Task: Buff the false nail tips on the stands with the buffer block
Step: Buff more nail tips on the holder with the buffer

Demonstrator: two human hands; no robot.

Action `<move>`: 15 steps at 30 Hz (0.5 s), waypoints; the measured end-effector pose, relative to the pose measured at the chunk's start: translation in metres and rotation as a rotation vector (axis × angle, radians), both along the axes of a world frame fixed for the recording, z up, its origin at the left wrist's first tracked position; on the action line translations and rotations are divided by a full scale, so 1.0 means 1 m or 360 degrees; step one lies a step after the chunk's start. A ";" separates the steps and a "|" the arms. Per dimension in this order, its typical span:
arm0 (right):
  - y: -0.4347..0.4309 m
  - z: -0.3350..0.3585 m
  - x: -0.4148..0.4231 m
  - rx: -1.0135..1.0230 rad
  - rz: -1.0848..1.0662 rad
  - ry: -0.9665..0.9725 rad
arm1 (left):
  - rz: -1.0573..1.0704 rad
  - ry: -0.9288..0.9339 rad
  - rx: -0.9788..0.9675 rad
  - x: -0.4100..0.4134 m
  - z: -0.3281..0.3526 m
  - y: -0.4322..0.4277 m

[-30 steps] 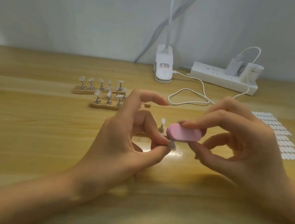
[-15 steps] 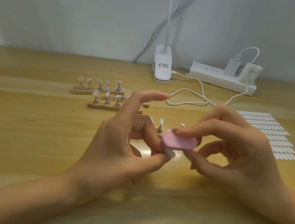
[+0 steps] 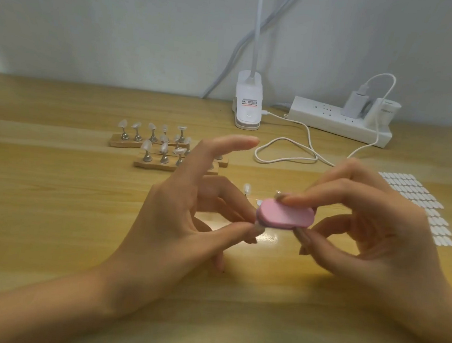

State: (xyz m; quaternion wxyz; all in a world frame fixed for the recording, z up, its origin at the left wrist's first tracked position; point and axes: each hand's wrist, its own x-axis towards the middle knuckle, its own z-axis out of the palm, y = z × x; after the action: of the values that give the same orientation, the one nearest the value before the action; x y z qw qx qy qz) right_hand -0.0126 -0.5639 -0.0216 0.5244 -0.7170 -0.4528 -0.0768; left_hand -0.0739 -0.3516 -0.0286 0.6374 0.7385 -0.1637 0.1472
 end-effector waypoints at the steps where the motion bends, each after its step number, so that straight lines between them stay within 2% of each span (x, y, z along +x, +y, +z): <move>1: 0.001 -0.001 -0.001 -0.0009 0.0014 0.0000 | 0.0001 0.0002 -0.0003 0.000 0.000 0.000; 7: -0.002 0.000 0.002 0.0018 -0.0016 0.0051 | -0.0034 0.0028 -0.0116 0.002 -0.002 0.001; 15: 0.002 -0.001 -0.003 -0.0015 0.0041 0.0013 | 0.0004 0.0015 -0.0048 0.002 -0.003 0.002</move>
State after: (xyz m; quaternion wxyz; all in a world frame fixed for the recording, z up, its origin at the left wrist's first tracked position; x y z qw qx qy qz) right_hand -0.0155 -0.5616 -0.0222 0.5238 -0.7139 -0.4601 -0.0650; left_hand -0.0717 -0.3494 -0.0312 0.6489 0.7297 -0.1576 0.1471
